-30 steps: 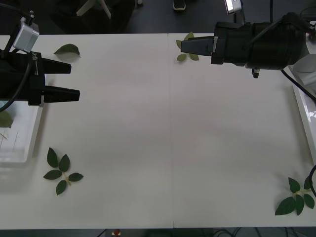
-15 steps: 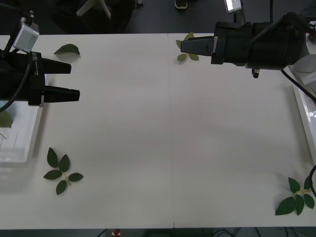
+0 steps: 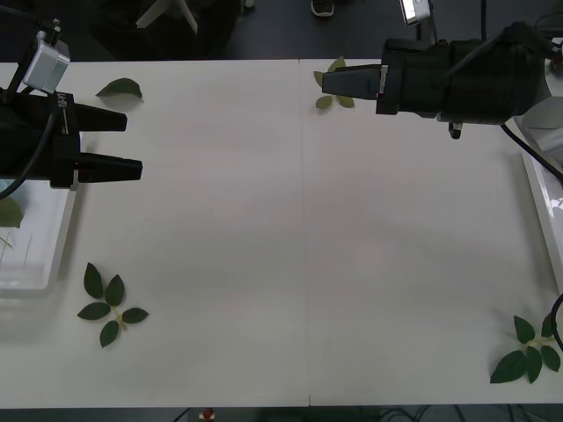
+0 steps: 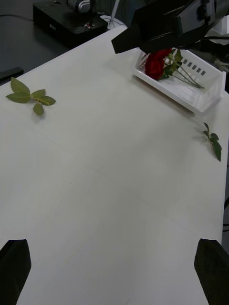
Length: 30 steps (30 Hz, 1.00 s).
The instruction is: Place the red flowers into the right box and the blue flowers into the left box. If a person shows an open palm, hand one flower to the person first, then continue sorting.
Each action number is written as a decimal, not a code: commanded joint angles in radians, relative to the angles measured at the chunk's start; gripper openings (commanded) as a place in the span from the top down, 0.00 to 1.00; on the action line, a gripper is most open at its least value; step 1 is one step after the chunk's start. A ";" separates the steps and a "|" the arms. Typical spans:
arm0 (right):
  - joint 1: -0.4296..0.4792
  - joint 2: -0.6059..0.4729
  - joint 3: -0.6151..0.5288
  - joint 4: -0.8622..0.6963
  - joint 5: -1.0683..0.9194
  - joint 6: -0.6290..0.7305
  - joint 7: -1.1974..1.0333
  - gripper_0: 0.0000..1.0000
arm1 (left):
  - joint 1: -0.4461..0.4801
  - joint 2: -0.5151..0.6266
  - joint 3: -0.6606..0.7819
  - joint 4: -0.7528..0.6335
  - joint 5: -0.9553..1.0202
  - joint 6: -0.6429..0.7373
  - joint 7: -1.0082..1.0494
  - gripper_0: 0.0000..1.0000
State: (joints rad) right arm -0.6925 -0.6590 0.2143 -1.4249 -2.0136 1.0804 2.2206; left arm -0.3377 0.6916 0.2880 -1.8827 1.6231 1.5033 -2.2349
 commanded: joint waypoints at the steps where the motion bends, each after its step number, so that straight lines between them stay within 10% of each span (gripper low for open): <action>1: 0.016 -0.024 -0.001 -0.032 0.003 0.006 0.025 0.00 | -0.006 0.012 0.002 -0.026 -0.005 0.000 -0.031 0.00; 30: 0.084 -0.194 -0.158 -0.031 -0.002 0.197 0.086 0.00 | -0.006 0.012 0.002 -0.026 -0.005 0.000 -0.031 0.00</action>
State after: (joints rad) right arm -0.6263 -0.8121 0.0563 -1.4417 -1.9958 1.2801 2.2538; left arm -0.3377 0.6915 0.2879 -1.8827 1.6224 1.5033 -2.2349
